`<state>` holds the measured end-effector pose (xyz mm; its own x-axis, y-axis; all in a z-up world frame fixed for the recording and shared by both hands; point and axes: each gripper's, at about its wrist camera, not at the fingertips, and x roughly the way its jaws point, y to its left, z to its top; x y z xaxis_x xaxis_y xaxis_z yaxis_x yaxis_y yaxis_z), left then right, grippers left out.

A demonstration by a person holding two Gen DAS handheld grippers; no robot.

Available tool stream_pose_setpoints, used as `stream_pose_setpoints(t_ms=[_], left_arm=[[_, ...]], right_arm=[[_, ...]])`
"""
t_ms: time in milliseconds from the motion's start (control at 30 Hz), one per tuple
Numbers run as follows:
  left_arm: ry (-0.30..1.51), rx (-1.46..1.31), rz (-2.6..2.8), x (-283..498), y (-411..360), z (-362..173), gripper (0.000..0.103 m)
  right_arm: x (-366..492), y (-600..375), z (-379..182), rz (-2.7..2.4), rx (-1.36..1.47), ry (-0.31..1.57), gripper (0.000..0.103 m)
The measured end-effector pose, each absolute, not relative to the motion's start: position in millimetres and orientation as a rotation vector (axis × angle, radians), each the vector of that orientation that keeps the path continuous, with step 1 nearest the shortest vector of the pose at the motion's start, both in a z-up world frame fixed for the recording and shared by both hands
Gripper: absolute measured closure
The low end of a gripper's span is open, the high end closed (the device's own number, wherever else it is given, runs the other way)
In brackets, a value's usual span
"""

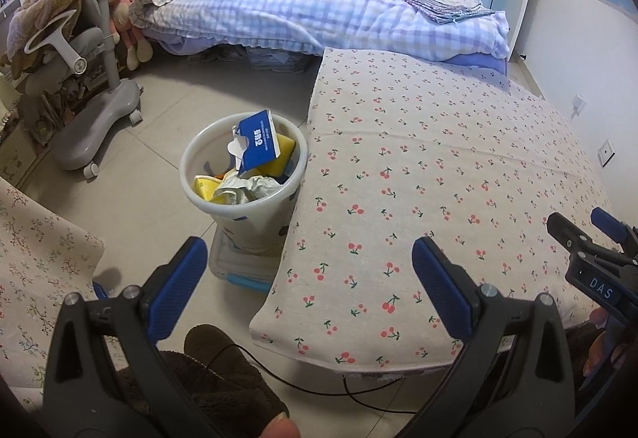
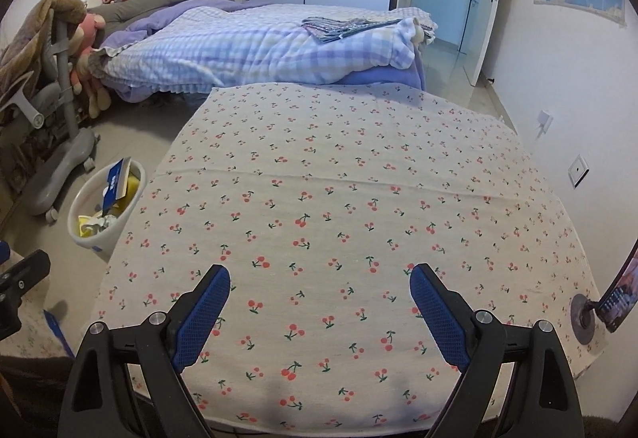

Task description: Collect trash

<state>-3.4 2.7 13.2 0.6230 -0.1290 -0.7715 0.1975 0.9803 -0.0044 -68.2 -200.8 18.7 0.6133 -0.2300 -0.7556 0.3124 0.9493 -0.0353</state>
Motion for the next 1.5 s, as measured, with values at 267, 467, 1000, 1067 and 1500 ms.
stream_pose_setpoints(t_ms=[267,467,1000,1067,1500], left_arm=[[0.876,0.084,-0.188,-5.0,2.5,13.1,0.001],[0.880,0.087,-0.189,-4.3,2.5,12.7,0.001],[0.884,0.092,-0.190,-3.8,3.6,10.5,0.001],[0.884,0.091,-0.189,-3.8,3.4,10.4,0.001],[0.884,0.092,-0.189,-3.8,3.8,10.5,0.001]], right_arm=[[-67.6,-200.3,19.1,-0.300,0.128,0.861,0.010],[-68.1,-200.2,19.3,-0.298,0.136,0.856,0.010],[-67.9,-200.2,20.0,-0.294,0.151,0.853,0.010],[-67.8,-200.3,19.8,-0.293,0.149,0.853,0.010],[-67.9,-200.7,20.9,-0.295,0.152,0.848,0.010]])
